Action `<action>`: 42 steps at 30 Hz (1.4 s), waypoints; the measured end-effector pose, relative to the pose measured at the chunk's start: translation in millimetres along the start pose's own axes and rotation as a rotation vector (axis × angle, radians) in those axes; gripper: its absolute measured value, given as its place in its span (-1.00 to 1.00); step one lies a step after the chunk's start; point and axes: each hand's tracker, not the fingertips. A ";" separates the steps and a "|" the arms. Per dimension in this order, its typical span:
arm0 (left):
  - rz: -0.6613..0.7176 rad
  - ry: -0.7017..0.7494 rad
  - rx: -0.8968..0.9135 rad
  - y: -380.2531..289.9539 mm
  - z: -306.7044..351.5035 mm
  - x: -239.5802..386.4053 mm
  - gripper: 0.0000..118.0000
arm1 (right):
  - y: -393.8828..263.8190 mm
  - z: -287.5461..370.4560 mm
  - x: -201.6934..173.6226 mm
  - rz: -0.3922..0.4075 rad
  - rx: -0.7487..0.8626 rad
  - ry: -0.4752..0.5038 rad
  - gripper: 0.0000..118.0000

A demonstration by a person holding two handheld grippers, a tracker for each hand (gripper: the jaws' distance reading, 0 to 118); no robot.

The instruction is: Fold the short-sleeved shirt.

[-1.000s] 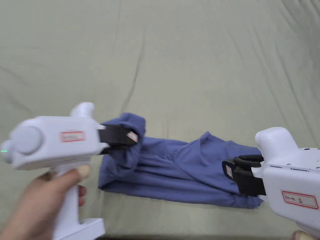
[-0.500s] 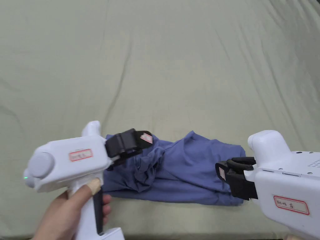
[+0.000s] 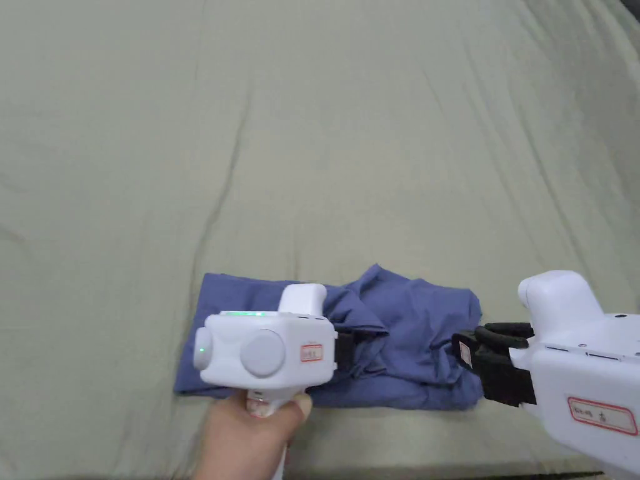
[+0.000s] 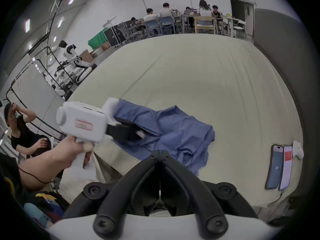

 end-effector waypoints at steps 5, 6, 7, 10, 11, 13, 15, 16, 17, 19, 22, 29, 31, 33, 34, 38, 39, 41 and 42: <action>-0.064 -0.126 0.011 8.0 -19.0 48.1 -1.00 | -3.0 12.1 -0.2 -0.020 0.013 0.014 -0.96; -0.072 -0.126 0.007 11.7 -18.7 50.1 -1.00 | -2.3 14.8 -0.7 -0.020 0.018 0.018 -0.96; -0.085 -0.102 0.009 13.3 -17.4 51.6 -1.00 | -0.8 17.0 -1.9 -0.014 0.021 0.021 -0.96; -0.020 -0.256 0.047 17.7 16.2 32.3 -1.00 | 4.8 23.8 -5.4 0.012 0.039 0.015 -0.96; 0.027 -0.329 0.077 17.5 35.5 19.6 -1.00 | 7.0 26.2 -6.1 0.015 0.048 0.020 -0.96; 0.066 -0.435 0.132 15.9 72.0 -7.5 -0.90 | 11.7 28.4 -6.9 0.008 0.066 0.052 -0.96; 0.085 -0.520 0.156 15.9 109.0 -43.7 0.42 | 16.0 27.1 -8.7 -0.003 0.077 0.087 -0.96; 0.104 -0.502 0.165 16.2 123.5 -63.4 0.72 | 18.0 25.5 -10.2 -0.005 0.079 0.101 -0.96; 0.109 -0.467 0.162 16.5 133.1 -81.8 0.72 | 20.3 23.4 -13.1 -0.001 0.079 0.109 -0.96; 0.160 -0.438 0.203 6.2 145.2 -113.8 1.00 | 22.9 19.6 -18.0 0.010 0.074 0.119 -0.96; 0.278 -0.439 0.205 21.1 158.4 -163.7 1.00 | 24.4 16.7 -26.0 0.033 0.063 0.127 -0.96; 0.409 -0.394 0.194 19.3 98.7 -217.8 1.00 | 23.9 22.1 -37.2 0.061 0.047 0.144 -0.96; 0.376 -0.496 0.198 12.3 89.7 -204.2 1.00 | 24.3 21.5 -37.4 0.052 0.042 0.161 -0.96; 0.293 -0.541 0.175 20.3 79.4 -192.8 1.00 | 25.5 20.0 -37.9 0.038 0.041 0.181 -0.96; 0.291 -0.554 0.140 20.3 69.8 -191.3 1.00 | 26.2 18.7 -37.7 0.028 0.040 0.196 -0.96; 0.330 -0.609 0.129 23.7 58.9 -184.5 0.98 | 28.5 16.0 -41.9 0.013 0.041 0.194 -0.96; 0.380 -0.633 0.128 22.3 59.4 -186.2 0.09 | 28.8 16.2 -43.6 0.021 0.039 0.185 -0.96; 0.414 -0.528 0.202 16.3 77.0 -184.2 -0.81 | 28.4 16.8 -43.5 0.046 0.038 0.158 -0.96; 0.281 -0.353 0.285 13.3 84.7 -182.9 -0.81 | 28.0 16.0 -43.3 0.046 0.039 0.161 -0.96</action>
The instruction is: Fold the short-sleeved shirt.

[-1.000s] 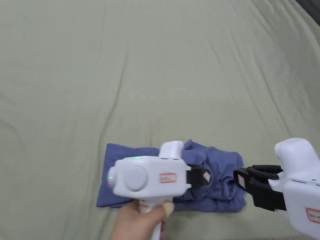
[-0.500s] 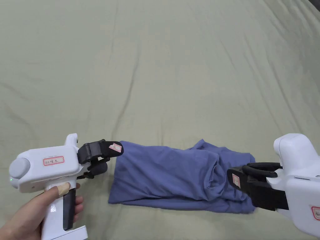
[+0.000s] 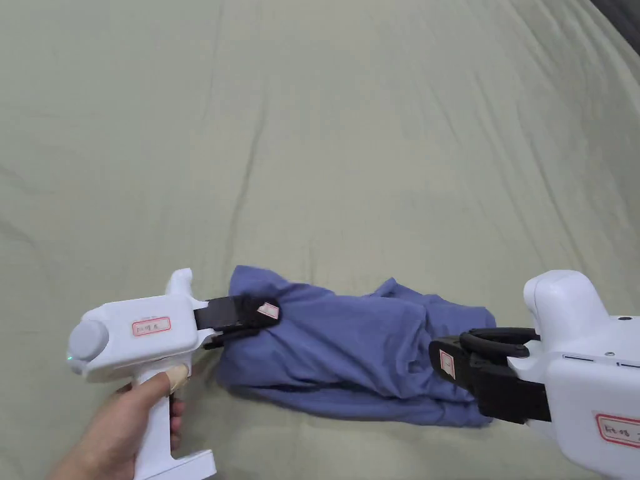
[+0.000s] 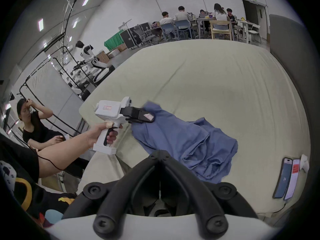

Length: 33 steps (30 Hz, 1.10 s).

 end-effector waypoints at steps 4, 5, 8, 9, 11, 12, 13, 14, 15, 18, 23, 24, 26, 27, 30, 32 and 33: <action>0.170 -0.141 0.001 -8.6 19.5 -2.6 -0.81 | -1.2 -12.0 -0.9 -0.036 0.001 0.043 -0.96; 0.126 -0.089 0.008 -8.5 27.5 1.0 -0.81 | -0.9 -14.7 -2.4 -0.039 0.005 0.041 -0.96; 0.131 -0.030 0.024 -0.3 57.9 4.9 -0.81 | 2.3 -20.9 -3.9 -0.055 0.009 0.059 -0.96; 0.130 -0.004 0.043 4.1 70.3 5.8 -0.81 | 3.0 -21.6 -4.7 -0.053 0.010 0.060 -0.96; 0.100 0.051 0.056 18.3 99.2 6.8 -0.81 | 4.4 -22.6 -7.6 -0.030 0.009 0.053 -0.96; 0.079 0.104 0.056 25.1 110.9 7.9 -0.81 | 4.7 -22.8 -8.3 -0.018 0.008 0.046 -0.96; 0.071 0.179 0.048 33.2 121.5 10.8 -0.81 | 4.7 -23.1 -8.4 -0.010 0.007 0.035 -0.96; 0.064 0.273 0.054 39.3 130.6 15.0 -0.81 | 4.3 -23.7 -7.9 -0.006 0.003 0.025 -0.96; 0.055 0.343 0.065 43.1 134.5 21.3 -0.81 | 4.0 -24.8 -8.5 -0.003 0.000 0.018 -0.96; 0.014 0.500 0.081 47.7 121.7 61.5 -0.81 | 0.7 -30.0 -3.2 -0.014 -0.014 0.015 -0.96; -0.153 0.504 0.022 24.6 43.6 132.1 -0.81 | -2.9 -29.6 10.0 -0.128 -0.024 0.038 -0.96; -0.187 0.515 -0.009 15.2 24.7 141.4 -0.81 | -3.0 -26.0 9.8 -0.114 -0.021 0.020 -0.96; -0.291 0.557 -0.095 -3.3 -19.2 155.3 -0.81 | -3.9 -19.8 12.3 -0.107 -0.019 0.008 -0.96; -0.316 0.575 -0.127 -12.1 -37.2 158.7 -0.81 | -4.8 -17.2 13.3 -0.111 -0.020 0.006 -0.96; -0.328 0.591 -0.207 -39.0 -92.1 148.5 -0.80 | -8.3 -11.5 18.1 -0.128 -0.013 -0.012 -0.96; -0.342 0.628 -0.202 -54.8 -114.7 140.2 -0.67 | -11.2 -9.0 20.8 -0.139 -0.011 -0.018 -0.96; -0.400 0.668 -0.149 -56.3 -113.3 137.5 -0.55 | -12.1 -8.4 21.5 -0.143 -0.010 -0.018 -0.96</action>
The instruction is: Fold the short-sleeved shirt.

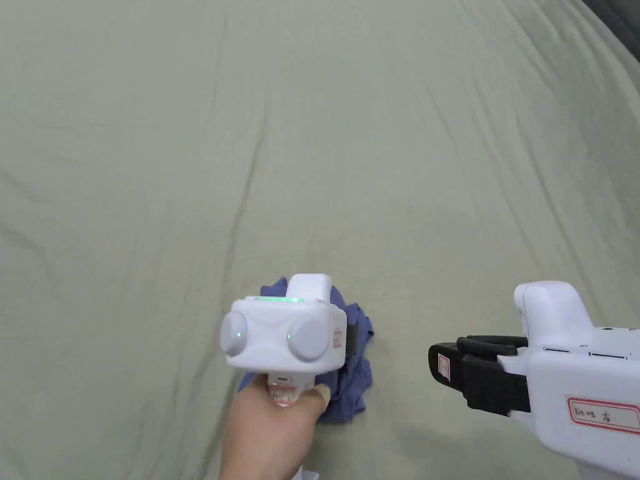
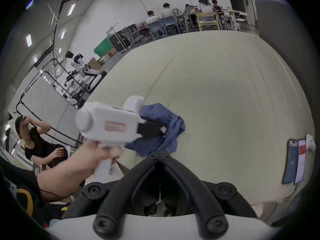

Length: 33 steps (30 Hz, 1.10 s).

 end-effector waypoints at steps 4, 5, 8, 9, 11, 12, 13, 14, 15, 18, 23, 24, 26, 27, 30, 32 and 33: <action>0.231 -0.368 0.046 2.6 14.7 -15.9 0.49 | -4.0 -0.1 3.7 -0.006 -0.007 0.001 -0.96; 0.268 -0.441 0.029 3.8 22.6 -20.7 0.83 | -4.6 -0.5 4.7 -0.006 -0.008 0.002 -0.96; 0.315 -0.486 0.068 8.6 61.5 -37.3 1.00 | -4.7 1.2 9.7 -0.017 0.005 0.009 -0.96; 0.295 -0.490 0.099 7.7 73.0 -45.5 0.96 | -4.3 3.1 11.5 -0.023 0.013 0.014 -0.96; 0.233 -0.168 0.173 9.6 98.3 -50.6 0.08 | -3.8 8.5 16.3 -0.034 0.038 0.013 -0.96; 0.206 -0.011 0.202 9.8 100.8 -50.2 -1.00 | -3.6 10.5 18.4 -0.038 0.047 0.013 -0.96; 0.176 0.095 0.233 10.9 98.5 -53.3 -1.00 | -3.2 12.6 21.0 -0.045 0.055 0.010 -0.96; 0.165 -0.006 0.227 12.0 92.7 -61.3 -1.00 | -2.7 15.1 21.9 -0.052 0.062 0.003 -0.96; 0.198 -0.161 0.152 13.5 81.1 -56.1 -1.00 | -2.6 17.3 22.1 -0.056 0.067 -0.005 -0.96; 0.117 -0.173 0.107 7.7 62.7 -24.7 -1.00 | -4.1 22.0 20.9 -0.048 0.064 -0.022 -0.96; 0.019 -0.188 -0.076 -10.1 -10.9 36.3 -1.00 | -11.1 28.6 13.6 -0.025 0.059 -0.026 -0.96; 0.032 -0.208 -0.081 -8.6 -19.0 42.8 -1.00 | -12.1 29.7 12.2 -0.020 0.057 -0.026 -0.96; 0.021 -0.175 -0.051 1.1 -15.9 57.8 -1.00 | -13.5 32.1 10.3 -0.011 0.052 -0.029 -0.96; -0.003 -0.176 -0.044 7.4 -15.7 62.5 -1.00 | -13.8 33.4 10.0 -0.007 0.050 -0.031 -0.96; -0.018 -0.279 -0.026 14.5 1.4 78.6 -1.00 | -12.6 37.0 9.8 0.004 0.047 -0.028 -0.96; 0.000 -0.432 -0.009 16.3 19.9 79.3 -1.00 | -9.8 39.5 9.0 0.019 0.053 -0.023 -0.96; 0.015 -0.452 0.000 17.2 30.9 77.1 -1.00 | -8.0 40.3 8.8 0.024 0.057 -0.019 -0.96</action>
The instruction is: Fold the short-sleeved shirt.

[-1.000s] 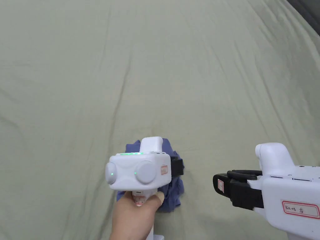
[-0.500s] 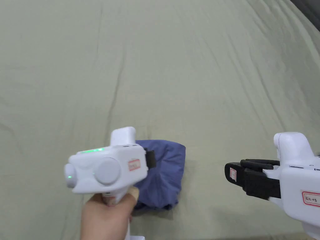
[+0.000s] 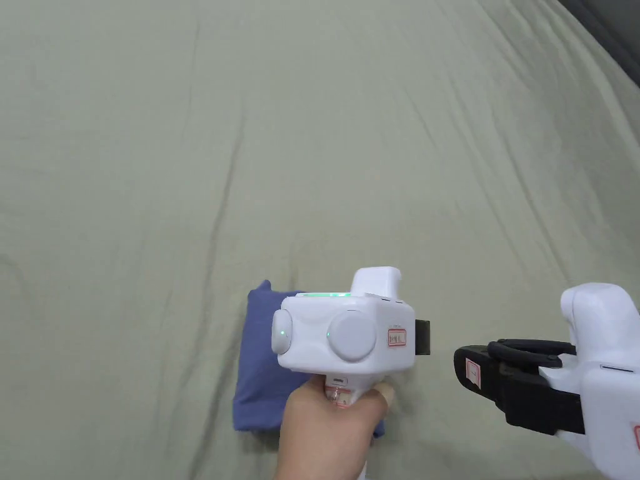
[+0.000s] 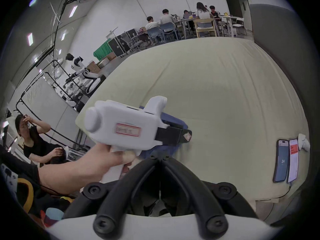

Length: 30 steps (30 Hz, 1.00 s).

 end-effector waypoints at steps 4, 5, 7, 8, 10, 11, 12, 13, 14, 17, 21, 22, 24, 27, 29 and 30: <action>0.092 -0.071 0.151 10.2 77.2 -38.2 -1.00 | 9.6 -8.5 3.3 0.006 0.029 0.065 -0.96; 0.103 -0.043 0.183 11.9 97.3 -57.1 -1.00 | 12.4 -18.3 5.2 -0.005 0.025 0.098 -0.96; 0.132 0.057 0.216 15.0 130.6 -102.8 -1.00 | 16.4 -42.2 6.7 -0.026 0.001 0.155 -0.96; 0.167 0.099 0.219 13.6 142.6 -126.9 -1.00 | 17.8 -58.5 5.5 -0.028 -0.022 0.176 -0.96; 0.271 0.114 0.201 7.8 159.0 -164.8 -1.00 | 18.0 -93.0 2.1 -0.007 -0.051 0.231 -0.96; 0.303 0.088 0.190 2.3 164.3 -179.4 -1.00 | 16.9 -112.1 0.7 -0.004 -0.074 0.243 -0.96; 0.319 0.076 0.190 -3.3 167.3 -188.4 -1.00 | 15.4 -129.4 -0.1 -0.007 -0.105 0.247 -0.96; 0.315 0.076 0.191 -9.1 167.9 -193.7 -1.00 | 12.9 -146.8 -1.4 -0.018 -0.134 0.251 -0.96; 0.317 0.075 0.183 -13.6 166.2 -195.9 -1.00 | 8.8 -163.8 -0.8 -0.015 -0.165 0.244 -0.96; 0.334 0.027 0.136 -25.5 150.5 -199.6 -1.00 | -7.1 -195.0 5.0 0.030 -0.299 0.086 -0.96; 0.325 -0.069 0.067 -29.4 117.2 -195.8 -0.18 | -25.4 -208.2 18.3 0.015 -0.359 0.035 -0.96; 0.306 -0.069 0.059 -27.5 110.7 -194.0 0.41 | -25.7 -207.1 20.5 -0.014 -0.349 0.047 -0.96; 0.238 0.027 0.107 -28.3 99.6 -188.4 1.00 | -25.5 -207.3 25.1 -0.034 -0.349 0.035 -0.96; 0.324 -0.180 0.055 -24.6 86.3 -204.9 1.00 | -27.1 -206.6 33.3 -0.084 -0.344 0.064 -0.96; 0.411 -0.303 0.076 -27.3 81.3 -207.9 1.00 | -27.9 -207.4 34.6 -0.089 -0.341 0.075 -0.96; 0.432 -0.330 0.109 -29.5 84.0 -208.0 1.00 | -28.1 -208.1 34.2 -0.086 -0.341 0.075 -0.96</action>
